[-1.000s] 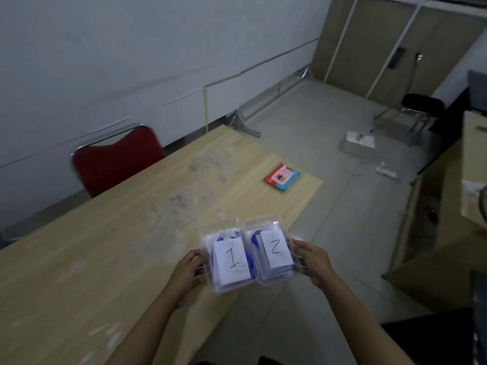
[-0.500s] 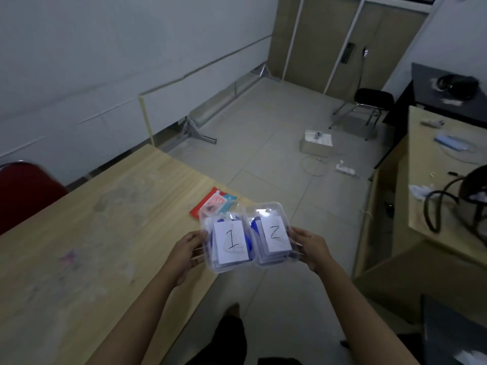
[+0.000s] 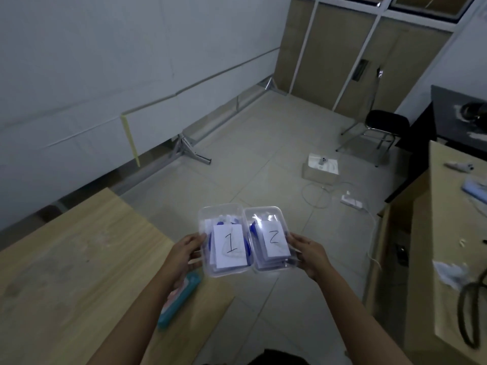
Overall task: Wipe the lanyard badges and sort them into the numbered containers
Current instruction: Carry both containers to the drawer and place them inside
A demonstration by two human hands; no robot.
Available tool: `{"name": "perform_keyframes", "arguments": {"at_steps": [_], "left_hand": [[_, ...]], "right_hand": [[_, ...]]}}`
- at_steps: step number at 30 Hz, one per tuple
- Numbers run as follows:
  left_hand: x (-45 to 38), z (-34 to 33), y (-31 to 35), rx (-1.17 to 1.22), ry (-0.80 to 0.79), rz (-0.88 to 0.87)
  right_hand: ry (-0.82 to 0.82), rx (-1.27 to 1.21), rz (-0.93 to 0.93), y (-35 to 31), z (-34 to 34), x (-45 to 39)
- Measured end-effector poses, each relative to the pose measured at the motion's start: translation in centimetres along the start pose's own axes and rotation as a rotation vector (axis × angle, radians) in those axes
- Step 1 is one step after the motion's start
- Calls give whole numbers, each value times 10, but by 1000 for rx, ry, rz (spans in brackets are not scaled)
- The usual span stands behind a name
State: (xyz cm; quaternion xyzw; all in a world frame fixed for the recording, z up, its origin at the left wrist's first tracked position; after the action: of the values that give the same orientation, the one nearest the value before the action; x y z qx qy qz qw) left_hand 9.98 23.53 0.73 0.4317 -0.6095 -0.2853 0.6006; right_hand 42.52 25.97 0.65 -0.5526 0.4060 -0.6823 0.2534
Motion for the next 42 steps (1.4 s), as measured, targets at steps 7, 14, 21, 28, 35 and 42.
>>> {"name": "perform_keyframes", "arguments": {"at_steps": [7, 14, 21, 28, 35, 42], "left_hand": [[-94, -29, 29, 82, 159, -19], [-151, -51, 53, 256, 337, -35], [-180, -21, 75, 395, 585, -54], [-223, 62, 105, 532, 754, -94], [-258, 168, 148, 590, 926, -130], [-274, 255, 180, 666, 1120, -170]], "right_hand": [[-162, 73, -10, -72, -32, -132], [-371, 256, -1, -154, -91, -236], [-571, 379, -20, -196, -196, -289], [-770, 497, 0, -218, -357, -319], [-909, 593, 55, -245, -536, -324], [-1083, 687, 67, -249, -700, -306]]}}
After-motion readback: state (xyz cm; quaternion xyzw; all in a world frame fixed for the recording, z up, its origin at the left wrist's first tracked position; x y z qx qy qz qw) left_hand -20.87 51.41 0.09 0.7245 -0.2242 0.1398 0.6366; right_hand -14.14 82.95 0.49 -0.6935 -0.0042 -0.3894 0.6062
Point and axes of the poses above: each hand's wrist, its own x-axis away from the middle knuckle, its own z-axis out of the back of the hand, y = z × x, the point moved 8 cm from there along -x, towards the middle knuckle, and after that the axes turned 5 degrees about y, right-handed, at the moved point
